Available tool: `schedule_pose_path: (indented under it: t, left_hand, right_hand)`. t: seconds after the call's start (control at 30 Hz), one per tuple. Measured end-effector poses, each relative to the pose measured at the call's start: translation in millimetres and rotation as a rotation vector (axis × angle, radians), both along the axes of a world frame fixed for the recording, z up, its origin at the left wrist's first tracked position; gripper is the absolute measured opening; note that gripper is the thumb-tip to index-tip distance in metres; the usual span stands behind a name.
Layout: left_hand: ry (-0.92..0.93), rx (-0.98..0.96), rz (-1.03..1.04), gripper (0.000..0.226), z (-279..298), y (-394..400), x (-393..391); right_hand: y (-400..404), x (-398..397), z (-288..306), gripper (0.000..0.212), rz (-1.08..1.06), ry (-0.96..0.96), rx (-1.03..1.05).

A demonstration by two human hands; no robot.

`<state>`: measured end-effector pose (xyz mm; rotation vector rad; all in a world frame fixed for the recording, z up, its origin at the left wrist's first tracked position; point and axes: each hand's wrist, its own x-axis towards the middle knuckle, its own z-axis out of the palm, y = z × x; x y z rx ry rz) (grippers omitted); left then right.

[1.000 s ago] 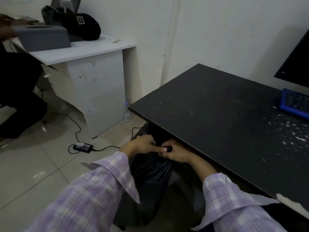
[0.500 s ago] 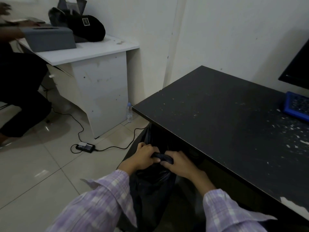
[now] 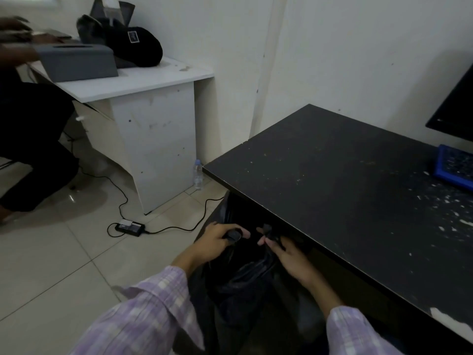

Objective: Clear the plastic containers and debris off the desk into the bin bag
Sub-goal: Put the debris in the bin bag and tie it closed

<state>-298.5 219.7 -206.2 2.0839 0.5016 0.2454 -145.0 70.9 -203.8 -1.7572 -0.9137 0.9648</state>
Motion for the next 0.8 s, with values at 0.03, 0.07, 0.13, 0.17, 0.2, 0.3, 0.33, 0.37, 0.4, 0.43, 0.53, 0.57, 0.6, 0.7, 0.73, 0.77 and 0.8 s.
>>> schedule_pose_path:
  t: [0.03, 0.07, 0.13, 0.17, 0.2, 0.3, 0.33, 0.37, 0.4, 0.43, 0.53, 0.57, 0.6, 0.7, 0.73, 0.77, 0.8]
  left_hand:
    - [-0.088, -0.174, 0.025, 0.025, 0.3, -5.8, 0.8]
    - [-0.158, -0.299, 0.066, 0.024, 0.9, -10.6, 2.2]
    - [-0.237, -0.413, 0.178, 0.021, 5.9, -17.8, 7.8]
    - [-0.264, -0.464, 0.23, 0.017, 10.3, -20.8, 11.5]
    - [-0.281, -0.531, 0.278, 0.011, 13.3, -22.6, 14.8]
    - [-0.202, -0.555, 0.288, 0.03, 20.3, -25.0, 20.3]
    - [-0.176, -0.533, 0.25, 0.046, 20.4, -25.6, 21.4]
    - [-0.144, -0.491, 0.203, 0.061, 20.2, -27.2, 23.2]
    - [-0.119, -0.453, 0.168, 0.073, 18.9, -28.7, 24.9]
    - [-0.102, -0.428, 0.149, 0.08, 16.1, -29.7, 27.3]
    - [-0.063, -0.43, 0.282, 0.076, 9.5, -33.0, 33.0]
    - [-0.045, -0.416, 0.312, 0.074, 6.7, -32.5, 34.2]
    - [-0.029, -0.385, 0.316, 0.072, 6.8, -33.1, 33.0]
    - [-0.006, -0.245, 0.281, 0.065, 12.0, -35.9, 28.2]
    - [0.009, -0.217, 0.268, 0.065, 11.7, -35.6, 26.9]
    - [0.009, -0.197, 0.248, 0.065, 12.5, -36.0, 25.4]
    - [0.004, -0.182, 0.236, 0.066, 13.2, -35.7, 23.7]
  right_hand:
    - [2.2, -5.2, -3.9, 0.02, -0.04, 0.039, 0.025]
    - [4.4, -9.3, -6.4, 0.019, -0.082, 0.07, 0.048]
    - [9.5, -17.9, -7.0, 0.018, -0.096, 0.078, 0.079]
    - [11.0, -22.3, -5.2, 0.016, -0.089, 0.096, 0.087]
    - [11.6, -26.1, -2.8, 0.015, -0.096, 0.14, 0.098]
    - [12.8, -27.1, 0.6, 0.024, -0.121, 0.299, 0.112]
    - [12.4, -27.2, 3.5, 0.026, -0.1, 0.284, 0.117]
    - [12.5, -27.2, 5.0, 0.028, -0.073, 0.254, 0.122]
    - [12.8, -30.1, 10.2, 0.028, -0.043, 0.24, 0.128]
    - [13.4, -31.2, 12.1, 0.031, -0.017, 0.223, 0.142]
    - [13.0, -30.5, 6.8, 0.029, 0.007, 0.186, 0.193]
    - [12.4, -28.9, 5.6, 0.028, -0.001, 0.199, 0.196]
    - [11.9, -28.2, 6.7, 0.029, -0.024, 0.244, 0.191]
    - [17.4, -27.5, 11.0, 0.03, -0.116, 0.336, 0.153]
    - [20.9, -28.3, 13.3, 0.033, -0.138, 0.339, 0.127]
    - [24.6, -29.3, 15.6, 0.037, -0.14, 0.332, 0.094]
    - [27.6, -30.4, 18.0, 0.041, -0.118, 0.32, 0.066]
